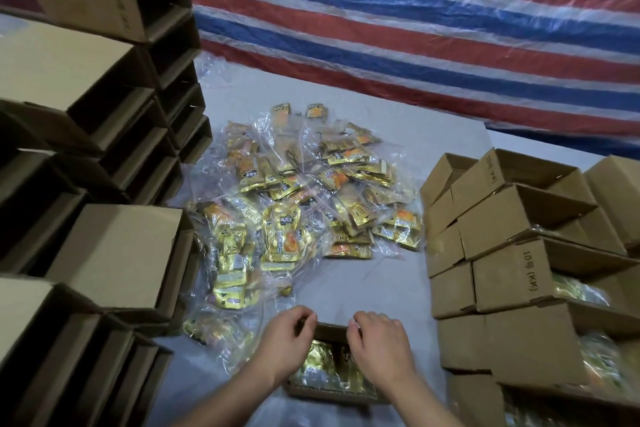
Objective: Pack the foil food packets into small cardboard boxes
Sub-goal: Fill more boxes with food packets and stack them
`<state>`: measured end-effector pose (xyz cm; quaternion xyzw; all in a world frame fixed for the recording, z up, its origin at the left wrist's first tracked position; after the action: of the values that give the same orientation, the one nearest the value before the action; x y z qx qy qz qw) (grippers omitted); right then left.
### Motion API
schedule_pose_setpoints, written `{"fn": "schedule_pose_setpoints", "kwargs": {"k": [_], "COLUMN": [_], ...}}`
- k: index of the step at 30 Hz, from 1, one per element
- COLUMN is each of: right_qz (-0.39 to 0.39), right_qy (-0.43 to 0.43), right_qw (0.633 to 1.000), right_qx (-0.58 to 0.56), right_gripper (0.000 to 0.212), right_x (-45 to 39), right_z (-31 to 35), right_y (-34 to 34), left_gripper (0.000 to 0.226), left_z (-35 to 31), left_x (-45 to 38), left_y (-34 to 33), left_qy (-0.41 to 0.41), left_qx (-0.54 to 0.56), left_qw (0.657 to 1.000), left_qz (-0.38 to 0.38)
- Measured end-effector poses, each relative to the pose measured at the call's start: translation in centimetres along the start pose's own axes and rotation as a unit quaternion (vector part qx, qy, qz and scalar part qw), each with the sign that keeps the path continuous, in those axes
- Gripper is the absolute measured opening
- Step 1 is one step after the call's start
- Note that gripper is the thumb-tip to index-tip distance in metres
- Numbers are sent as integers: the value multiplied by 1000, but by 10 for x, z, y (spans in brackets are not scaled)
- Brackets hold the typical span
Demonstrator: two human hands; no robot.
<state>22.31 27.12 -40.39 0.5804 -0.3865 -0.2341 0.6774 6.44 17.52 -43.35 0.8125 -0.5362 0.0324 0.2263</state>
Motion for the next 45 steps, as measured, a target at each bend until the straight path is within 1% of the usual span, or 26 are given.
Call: {"fn": "schedule_pose_setpoints", "kwargs": {"k": [2,4,8,10,12,14,16,18,20,23,27,31,33,34,35,36,37,38,39,40,41,42,43,44,45], "right_qz": [0,1,10,13,15,14,15,25,33,36,33,22,9,-3,-20,-34,-39,-32,-20,-5,9,23,41,62,82], "right_qy": [2,3,1,-11,-32,-50,-54,-50,-50,-57,-57,-79,-104,-120,-137,-152,-162,-162,-155,-145,-130,-114,-98,-82,-70], "right_qw": [1000,1000,999,997,994,992,992,995,997,996,996,992,986,978,960,928,882,827,777,735,699,664,634,613,604], "right_qx": [-4,-14,-34,-69,-100,-116,-112,-82,-57,-58,-64,-94,-129,-169,-242,-339,-441,-537,-610,-663,-704,-739,-766,-784,-789], "right_gripper": [37,37,33,29,32,43,50,52,53,54,57,54,50,48,44,40,39,47,63,78,88,93,93,91,92], "right_x": [-1,-2,-4,-7,-13,-18,-20,-19,-18,-19,-21,-23,-26,-28,-32,-37,-42,-48,-53,-58,-63,-65,-66,-65,-63], "right_z": [-1,-2,-3,-4,-6,-9,-9,-8,-7,-9,-9,-8,-11,-11,-11,-9,-6,-4,-2,-2,-3,-4,-5,-5,-4], "right_y": [-1,0,-2,-1,2,4,5,3,-2,-8,-11,-7,-2,2,8,17,28,40,53,63,73,83,92,100,107], "left_gripper": [14,16,45,59,77,90,102,109,110,102,98,97,98,98,98,96,92,86,84,89,96,105,108,106,99], "left_z": [-5,-15,-46,-55,-57,-54,-49,-44,-38,-27,-14,-25,-43,-55,-67,-80,-94,-108,-120,-130,-138,-144,-150,-154,-158], "left_x": [-4,-21,-88,-120,-144,-160,-175,-187,-197,-203,-203,-193,-182,-175,-167,-157,-148,-137,-127,-117,-108,-101,-94,-88,-82], "left_y": [-1,3,32,47,56,59,57,52,45,34,25,28,30,31,31,31,32,32,31,29,27,25,23,20,18], "left_qy": [11,16,16,46,99,147,183,206,219,249,256,207,153,124,94,64,30,-3,-26,-34,-33,-31,-33,-42,-54], "left_qx": [13,18,-49,-102,-148,-178,-211,-236,-257,-270,-267,-248,-200,-155,-104,-56,-14,22,49,63,68,70,76,85,96], "left_qw": [1000,999,988,981,972,963,953,945,937,926,926,943,964,977,988,995,998,999,998,997,997,996,996,994,993], "left_qz": [-6,-44,-142,-161,-154,-135,-116,-99,-93,-89,-78,-82,-85,-78,-67,-55,-45,-36,-20,3,25,38,44,48,52]}}
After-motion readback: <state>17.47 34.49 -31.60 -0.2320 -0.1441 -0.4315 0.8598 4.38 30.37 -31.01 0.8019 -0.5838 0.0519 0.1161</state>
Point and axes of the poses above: each hand's wrist, its own x-axis away from the middle knuckle, its own y-axis out of the back of the hand, z = x × y, the point moved 2 cm from there along -x, towards the middle knuckle, and after that the axes turned 4 degrees about x, right-handed, at the moved point
